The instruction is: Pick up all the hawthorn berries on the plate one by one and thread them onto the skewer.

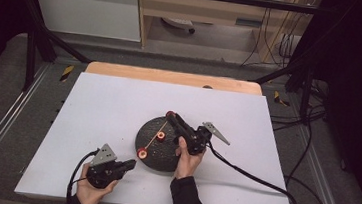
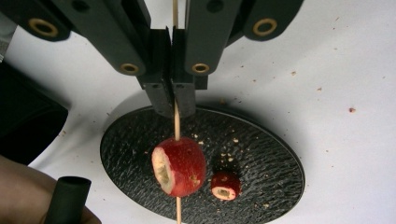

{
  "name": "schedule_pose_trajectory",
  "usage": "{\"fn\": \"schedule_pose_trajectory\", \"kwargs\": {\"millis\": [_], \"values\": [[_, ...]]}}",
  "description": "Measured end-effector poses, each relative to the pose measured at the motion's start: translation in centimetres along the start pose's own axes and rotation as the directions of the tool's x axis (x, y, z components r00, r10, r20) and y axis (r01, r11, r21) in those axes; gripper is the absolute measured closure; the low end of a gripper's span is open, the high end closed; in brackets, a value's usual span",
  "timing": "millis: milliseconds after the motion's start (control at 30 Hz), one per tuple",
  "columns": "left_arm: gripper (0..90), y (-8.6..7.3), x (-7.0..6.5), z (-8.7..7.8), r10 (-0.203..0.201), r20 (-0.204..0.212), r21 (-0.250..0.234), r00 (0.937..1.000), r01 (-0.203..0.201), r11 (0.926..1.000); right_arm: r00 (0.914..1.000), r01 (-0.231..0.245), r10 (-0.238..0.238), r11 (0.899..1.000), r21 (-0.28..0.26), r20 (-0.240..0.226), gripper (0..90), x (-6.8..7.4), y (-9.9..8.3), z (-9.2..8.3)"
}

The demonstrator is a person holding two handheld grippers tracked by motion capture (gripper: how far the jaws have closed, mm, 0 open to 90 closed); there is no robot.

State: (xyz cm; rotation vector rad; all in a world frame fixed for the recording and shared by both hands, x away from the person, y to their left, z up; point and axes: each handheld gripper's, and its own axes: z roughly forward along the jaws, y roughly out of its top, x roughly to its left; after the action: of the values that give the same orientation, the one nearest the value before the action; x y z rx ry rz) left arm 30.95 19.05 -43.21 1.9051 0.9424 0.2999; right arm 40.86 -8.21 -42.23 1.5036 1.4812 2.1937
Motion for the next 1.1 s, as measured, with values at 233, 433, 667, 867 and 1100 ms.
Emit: {"fn": "schedule_pose_trajectory", "kwargs": {"millis": [233,433,667,867,1100], "values": [[88.1,0.4,-0.5,0.4,-0.027,0.001,-0.002,0.9996,0.027,0.9996,1.0000,-0.003,0.003,1.000,-0.003,-0.001,63.7,0.0,-0.1,0.0],[88.1,1.1,-1.1,0.7,-0.049,-0.016,-0.007,0.9987,0.049,0.9988,1.0000,-0.005,0.005,1.000,-0.012,-0.006,63.7,0.0,-0.1,0.0],[88.2,2.1,-1.8,1.4,-0.066,-0.037,-0.025,0.9971,0.066,0.9975,0.9998,-0.012,0.012,1.000,-0.015,-0.015,63.7,0.2,0.0,-0.1],[88.2,3.1,-1.9,1.9,-0.067,-0.043,-0.036,0.9968,0.066,0.9972,0.9997,-0.013,0.013,1.000,-0.011,-0.022,63.7,0.3,0.0,-0.3],[88.2,4.2,-1.7,2.4,-0.074,-0.036,-0.046,0.9966,0.072,0.9964,0.9995,-0.012,0.012,1.000,-0.004,-0.028,63.7,0.4,0.0,-0.4]]}}
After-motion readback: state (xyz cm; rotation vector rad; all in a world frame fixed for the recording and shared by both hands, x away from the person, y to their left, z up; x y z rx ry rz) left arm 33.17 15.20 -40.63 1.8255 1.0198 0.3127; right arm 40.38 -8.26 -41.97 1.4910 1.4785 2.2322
